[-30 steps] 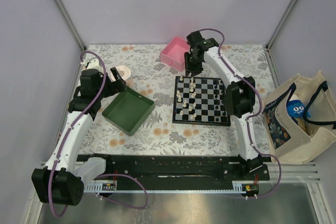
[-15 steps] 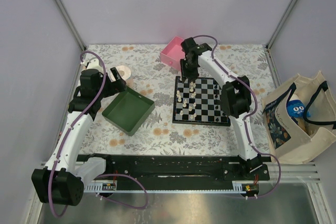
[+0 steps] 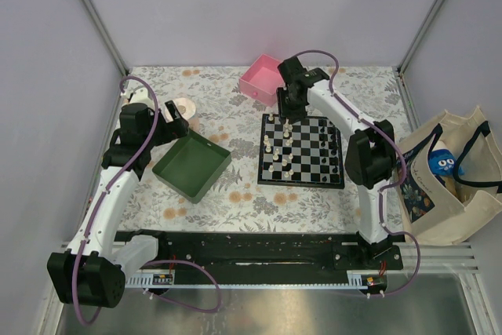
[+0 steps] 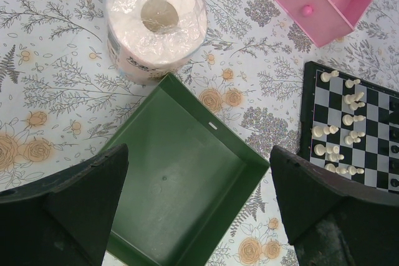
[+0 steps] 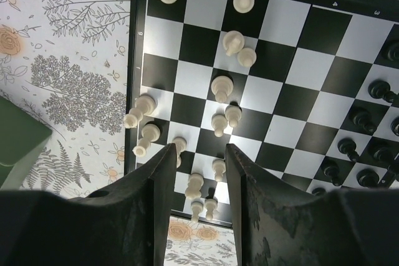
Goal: Set up the chess pieces on the board
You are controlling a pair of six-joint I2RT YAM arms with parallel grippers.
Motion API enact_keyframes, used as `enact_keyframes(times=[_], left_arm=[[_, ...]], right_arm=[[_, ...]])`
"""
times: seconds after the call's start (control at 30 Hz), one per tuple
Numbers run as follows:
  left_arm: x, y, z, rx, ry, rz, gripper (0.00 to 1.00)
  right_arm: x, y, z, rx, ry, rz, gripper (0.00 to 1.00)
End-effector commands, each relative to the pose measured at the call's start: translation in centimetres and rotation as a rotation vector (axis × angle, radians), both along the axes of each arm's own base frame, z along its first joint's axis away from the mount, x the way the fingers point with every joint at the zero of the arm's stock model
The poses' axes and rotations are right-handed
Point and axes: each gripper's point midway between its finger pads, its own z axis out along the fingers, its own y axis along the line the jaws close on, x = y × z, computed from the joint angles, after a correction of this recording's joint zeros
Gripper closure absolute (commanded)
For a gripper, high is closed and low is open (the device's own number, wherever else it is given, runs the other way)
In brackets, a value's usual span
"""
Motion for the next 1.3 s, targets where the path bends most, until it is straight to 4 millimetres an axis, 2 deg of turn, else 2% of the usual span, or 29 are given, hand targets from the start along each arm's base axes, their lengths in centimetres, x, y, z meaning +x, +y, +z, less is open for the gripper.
enact_keyframes(times=[0.0,0.17,0.6,0.9,1.27], left_arm=[[0.4,-0.3,1.6,-0.023,-0.070,-0.012,0.01],[0.4,-0.2,1.7,-0.021,-0.074,-0.008,0.01],[0.3,-0.3,1.7,-0.023,-0.077,-0.009,0.01],[0.4,-0.1,1.6,-0.017,-0.072,-0.003,0.01],[0.4,-0.2,1.5,-0.017,-0.069,-0.008,0.01]], right_arm=[[1.1,0.4,1.1,0.003,-0.059,-0.009,0.54],[2.1,0.3,0.4,-0.010,-0.043,-0.021,0.54],[3.1,0.1,-1.5,-0.028,0.007,-0.028,0.56],[2.3,-0.1,-2.9,-0.039,0.055,-0.042,0.56],[2.3,-0.8,-4.3,-0.052,0.082,-0.046,0.58]])
